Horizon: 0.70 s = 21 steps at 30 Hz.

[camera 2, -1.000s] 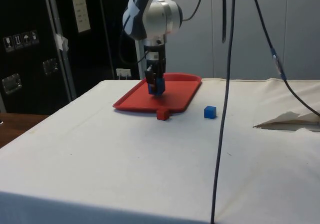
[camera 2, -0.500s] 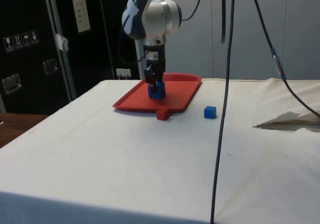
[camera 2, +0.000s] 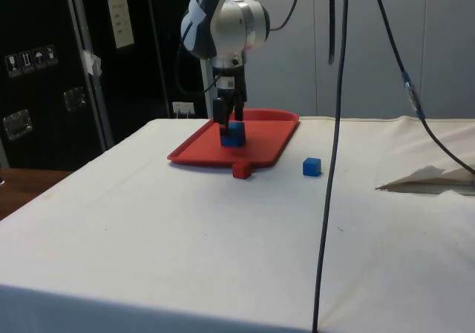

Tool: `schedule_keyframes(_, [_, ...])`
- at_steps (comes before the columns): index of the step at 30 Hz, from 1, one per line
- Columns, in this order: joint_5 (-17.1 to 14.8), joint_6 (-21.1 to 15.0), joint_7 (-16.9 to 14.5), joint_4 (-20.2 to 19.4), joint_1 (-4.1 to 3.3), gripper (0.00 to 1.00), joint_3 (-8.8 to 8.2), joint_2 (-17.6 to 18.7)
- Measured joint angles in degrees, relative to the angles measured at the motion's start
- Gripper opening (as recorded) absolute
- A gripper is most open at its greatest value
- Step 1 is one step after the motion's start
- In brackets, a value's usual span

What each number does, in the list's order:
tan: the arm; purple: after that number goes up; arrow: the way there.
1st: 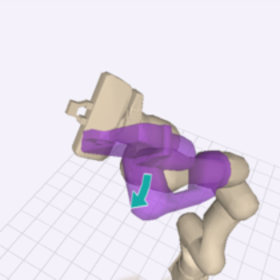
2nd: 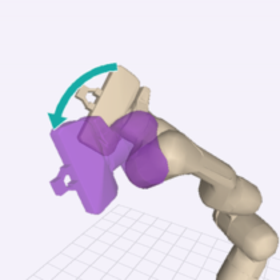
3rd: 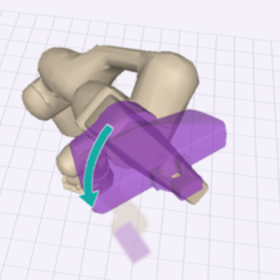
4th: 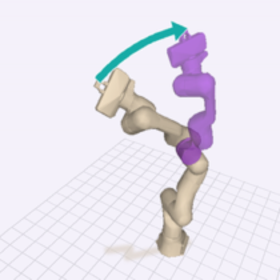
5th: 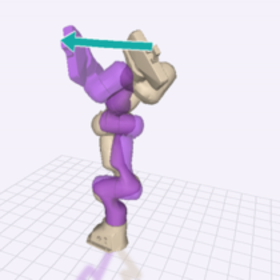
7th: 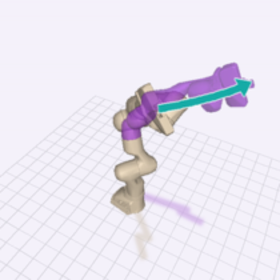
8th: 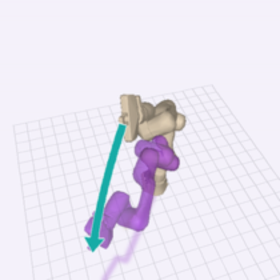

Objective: Pick up the largest block and place it onto the tray.

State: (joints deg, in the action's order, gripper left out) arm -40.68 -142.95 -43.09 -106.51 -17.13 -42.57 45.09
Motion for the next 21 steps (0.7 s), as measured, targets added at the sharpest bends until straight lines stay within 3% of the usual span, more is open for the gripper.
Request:
schedule_keyframes(3, [0.0, 0.0, 0.0, 0.1, -0.06, 1.0, -0.11, 0.0])
schedule_keyframes(9, [0.3, 1.3, 0.0, -0.2, -1.2, 1.0, -1.89, -2.5])
schedule_keyframes(12, [0.3, 1.3, 0.0, -0.3, -1.32, 1.0, -2.01, -2.8])
schedule_keyframes(17, [0.3, 1.8, 0.1, -0.3, -2.41, 1.0, -2.92, -4.4])
schedule_keyframes(21, [0.5, 2.2, 0.2, -0.3, -2.81, 1.0, -3.21, -5.0])
